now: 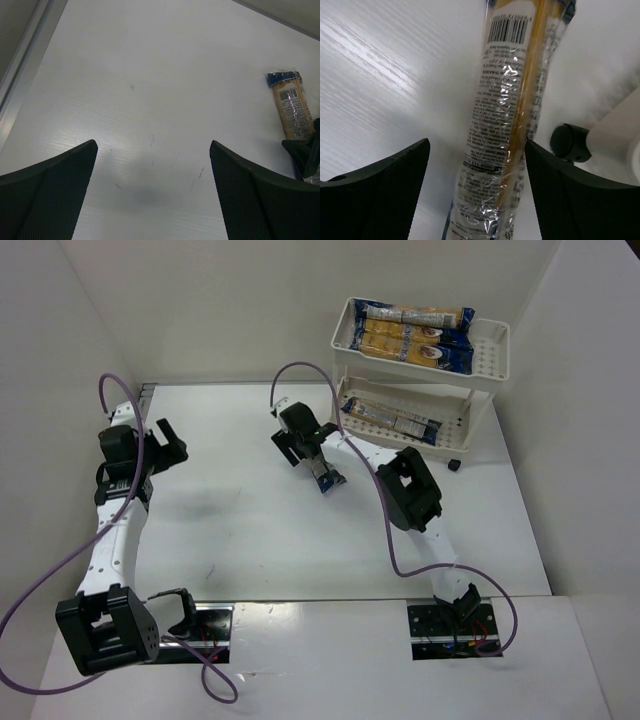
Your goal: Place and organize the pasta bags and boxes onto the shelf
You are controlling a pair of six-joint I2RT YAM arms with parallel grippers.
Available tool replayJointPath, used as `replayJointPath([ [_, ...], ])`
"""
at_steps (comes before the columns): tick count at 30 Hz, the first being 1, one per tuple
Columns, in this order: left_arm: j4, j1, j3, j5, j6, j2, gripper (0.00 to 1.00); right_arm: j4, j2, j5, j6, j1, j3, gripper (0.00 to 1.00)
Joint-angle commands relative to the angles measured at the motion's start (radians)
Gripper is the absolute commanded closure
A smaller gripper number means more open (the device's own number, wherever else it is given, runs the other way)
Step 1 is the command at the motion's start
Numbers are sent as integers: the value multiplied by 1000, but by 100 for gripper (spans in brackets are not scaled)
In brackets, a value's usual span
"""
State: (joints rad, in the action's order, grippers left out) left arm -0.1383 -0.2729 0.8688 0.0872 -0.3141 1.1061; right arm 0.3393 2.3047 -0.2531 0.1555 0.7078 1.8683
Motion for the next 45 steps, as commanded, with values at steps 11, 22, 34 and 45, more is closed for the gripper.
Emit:
replayJointPath([
  [11, 29, -15, 18, -3, 23, 23, 0, 67, 99, -41, -45, -14, 63, 17],
  [22, 29, -15, 18, -12, 23, 23, 0, 138, 92, 122, -4, -14, 22, 85],
  [34, 48, -15, 0, -3, 13, -6, 0, 104, -298, 324, 280, -5, -248, 100],
  [45, 75, -15, -30, 17, -6, -15, 0, -126, -766, 25, 636, 16, -672, 100],
])
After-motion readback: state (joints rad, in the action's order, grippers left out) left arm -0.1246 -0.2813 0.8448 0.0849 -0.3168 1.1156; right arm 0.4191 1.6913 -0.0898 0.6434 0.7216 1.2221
